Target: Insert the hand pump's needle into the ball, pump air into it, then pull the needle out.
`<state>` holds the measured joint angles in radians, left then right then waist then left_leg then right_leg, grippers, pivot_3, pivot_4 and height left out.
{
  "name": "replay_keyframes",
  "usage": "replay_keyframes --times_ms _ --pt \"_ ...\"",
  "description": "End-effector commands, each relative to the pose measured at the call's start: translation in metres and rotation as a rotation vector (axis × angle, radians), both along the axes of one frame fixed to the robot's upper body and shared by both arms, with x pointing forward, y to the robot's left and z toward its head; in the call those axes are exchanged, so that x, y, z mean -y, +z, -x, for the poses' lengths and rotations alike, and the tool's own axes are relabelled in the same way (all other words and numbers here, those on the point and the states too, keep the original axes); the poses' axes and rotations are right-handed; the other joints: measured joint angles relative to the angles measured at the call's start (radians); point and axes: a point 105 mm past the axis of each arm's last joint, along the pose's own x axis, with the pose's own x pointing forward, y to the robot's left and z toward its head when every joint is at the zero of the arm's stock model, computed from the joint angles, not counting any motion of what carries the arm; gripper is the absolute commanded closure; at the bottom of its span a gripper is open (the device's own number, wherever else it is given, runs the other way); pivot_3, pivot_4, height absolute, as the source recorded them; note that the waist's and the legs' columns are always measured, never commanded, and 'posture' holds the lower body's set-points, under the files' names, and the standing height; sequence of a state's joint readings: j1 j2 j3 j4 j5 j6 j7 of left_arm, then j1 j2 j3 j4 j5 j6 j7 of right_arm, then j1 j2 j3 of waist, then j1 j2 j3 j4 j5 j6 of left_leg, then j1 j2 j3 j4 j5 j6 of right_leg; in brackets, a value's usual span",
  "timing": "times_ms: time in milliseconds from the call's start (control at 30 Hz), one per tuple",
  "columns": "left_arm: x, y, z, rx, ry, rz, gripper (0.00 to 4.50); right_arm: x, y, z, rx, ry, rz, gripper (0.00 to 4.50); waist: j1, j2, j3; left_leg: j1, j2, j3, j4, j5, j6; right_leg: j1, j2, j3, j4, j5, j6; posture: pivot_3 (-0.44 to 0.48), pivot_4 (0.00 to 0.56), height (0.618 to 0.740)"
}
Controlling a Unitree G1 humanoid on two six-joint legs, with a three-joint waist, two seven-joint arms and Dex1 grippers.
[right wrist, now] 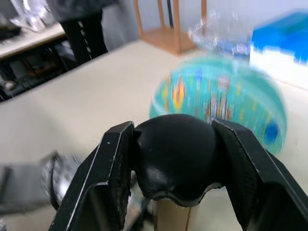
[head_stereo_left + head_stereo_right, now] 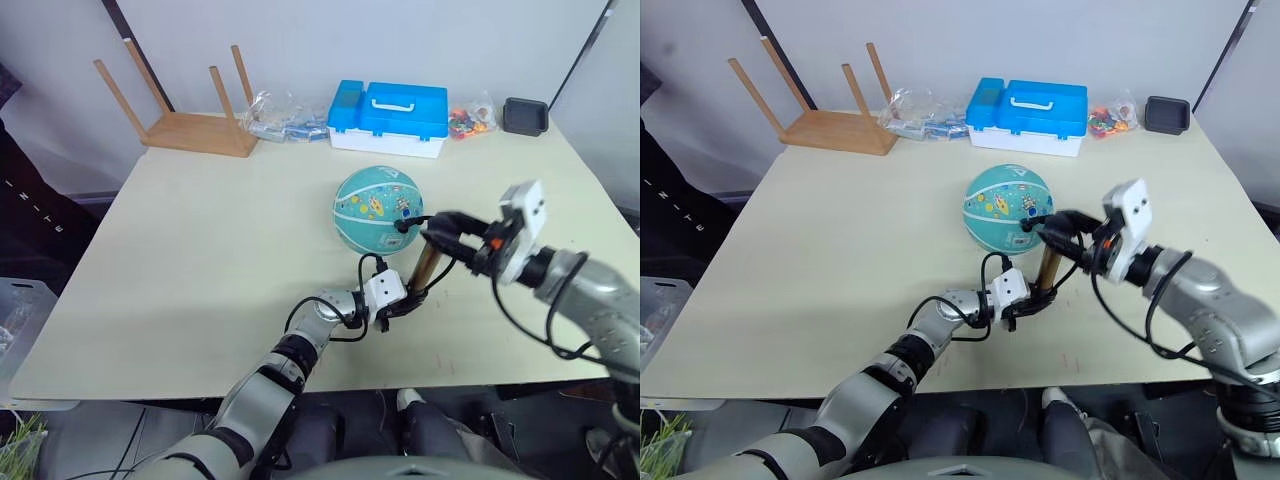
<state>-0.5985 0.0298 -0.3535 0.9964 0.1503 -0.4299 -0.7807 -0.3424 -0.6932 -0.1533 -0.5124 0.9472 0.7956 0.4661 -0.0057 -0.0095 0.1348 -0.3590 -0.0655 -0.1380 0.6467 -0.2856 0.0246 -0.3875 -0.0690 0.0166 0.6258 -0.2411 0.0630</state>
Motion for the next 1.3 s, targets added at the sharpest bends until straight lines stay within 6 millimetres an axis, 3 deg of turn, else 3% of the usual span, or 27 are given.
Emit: replay_keyframes --times_ms 33,133,200,300,500,700,800,900,1033,1200,1300 --pt "-0.029 -0.06 0.031 -0.178 0.011 -0.176 3.41 0.008 0.077 0.023 0.238 0.017 -0.066 2.45 0.005 0.0 0.0 -0.004 0.0 0.0 0.001 0.0 0.0 -0.003 0.0 -0.001 0.001 0.0 -0.001 0.0 0.15 0.74" --pt "-0.027 -0.06 0.033 -0.176 0.005 -0.173 3.41 0.013 0.1 0.034 0.273 0.033 -0.079 2.45 0.011 0.0 0.0 -0.005 -0.001 0.0 0.001 0.0 0.0 -0.005 -0.001 -0.001 0.001 0.001 -0.001 0.0 0.15 0.74" --pt "-0.026 -0.059 0.033 -0.175 0.002 -0.171 3.41 0.013 0.101 0.034 0.262 0.034 -0.066 2.45 0.013 -0.001 0.001 -0.006 -0.001 0.0 0.001 0.0 0.0 -0.005 -0.001 0.0 0.001 0.001 -0.001 0.0 0.15 0.74" --pt "-0.025 -0.059 0.034 -0.173 -0.002 -0.171 3.41 0.01 0.07 0.023 0.178 0.011 0.018 2.45 0.015 -0.001 0.001 -0.007 0.0 0.001 0.001 0.0 0.0 -0.007 -0.001 0.0 0.001 0.001 -0.001 0.0 0.15 0.74" --pt "-0.026 -0.058 0.032 -0.168 -0.001 -0.169 3.41 0.004 -0.017 -0.002 -0.047 -0.013 0.041 2.45 0.012 -0.004 -0.007 -0.003 0.0 0.002 0.0 0.0 0.0 -0.004 0.0 0.001 0.001 0.0 -0.001 0.0 0.15 0.74" --pt "-0.034 -0.058 0.031 -0.167 0.025 -0.17 3.41 -0.005 -0.104 0.007 -0.227 -0.007 0.127 2.45 -0.006 -0.011 -0.017 0.001 0.001 0.001 0.0 0.0 0.0 -0.001 0.006 0.001 0.001 -0.001 0.001 0.0 0.15 0.74" --pt "-0.038 -0.059 0.031 -0.167 0.033 -0.169 3.41 -0.009 -0.123 0.01 -0.249 -0.005 0.158 2.45 -0.012 -0.012 -0.017 0.014 0.001 0.003 -0.006 -0.001 0.0 0.01 0.003 0.004 0.0 -0.003 0.003 0.0 0.15 0.74" --pt "-0.039 -0.058 0.033 -0.165 0.033 -0.166 3.41 -0.007 -0.135 0.008 -0.268 -0.025 0.152 2.45 -0.012 -0.013 -0.018 0.016 0.005 0.003 -0.008 -0.001 0.0 0.011 0.005 0.003 0.0 -0.004 0.001 0.0 0.15 0.74" --pt "-0.04 -0.057 0.033 -0.16 0.032 -0.168 3.41 -0.003 -0.125 0.004 -0.22 -0.025 0.132 2.45 -0.012 -0.012 -0.019 0.016 0.006 0.002 -0.01 0.0 -0.001 0.01 0.007 0.003 0.0 -0.005 -0.001 0.0 0.15 0.74" --pt "-0.038 -0.058 0.034 -0.161 0.029 -0.173 3.41 -0.003 -0.07 -0.002 -0.071 -0.018 0.057 2.45 -0.012 -0.011 -0.015 0.015 0.006 0.003 -0.01 0.0 -0.001 0.009 0.007 0.003 0.0 -0.005 -0.001 0.0 0.15 0.74" --pt "-0.035 -0.059 0.034 -0.163 0.023 -0.176 3.41 0.003 -0.02 -0.001 0.03 -0.019 -0.027 2.45 -0.008 -0.009 -0.01 0.014 0.006 0.003 -0.01 0.0 -0.001 0.008 0.006 0.003 0.0 -0.005 -0.001 0.0 0.15 0.74"
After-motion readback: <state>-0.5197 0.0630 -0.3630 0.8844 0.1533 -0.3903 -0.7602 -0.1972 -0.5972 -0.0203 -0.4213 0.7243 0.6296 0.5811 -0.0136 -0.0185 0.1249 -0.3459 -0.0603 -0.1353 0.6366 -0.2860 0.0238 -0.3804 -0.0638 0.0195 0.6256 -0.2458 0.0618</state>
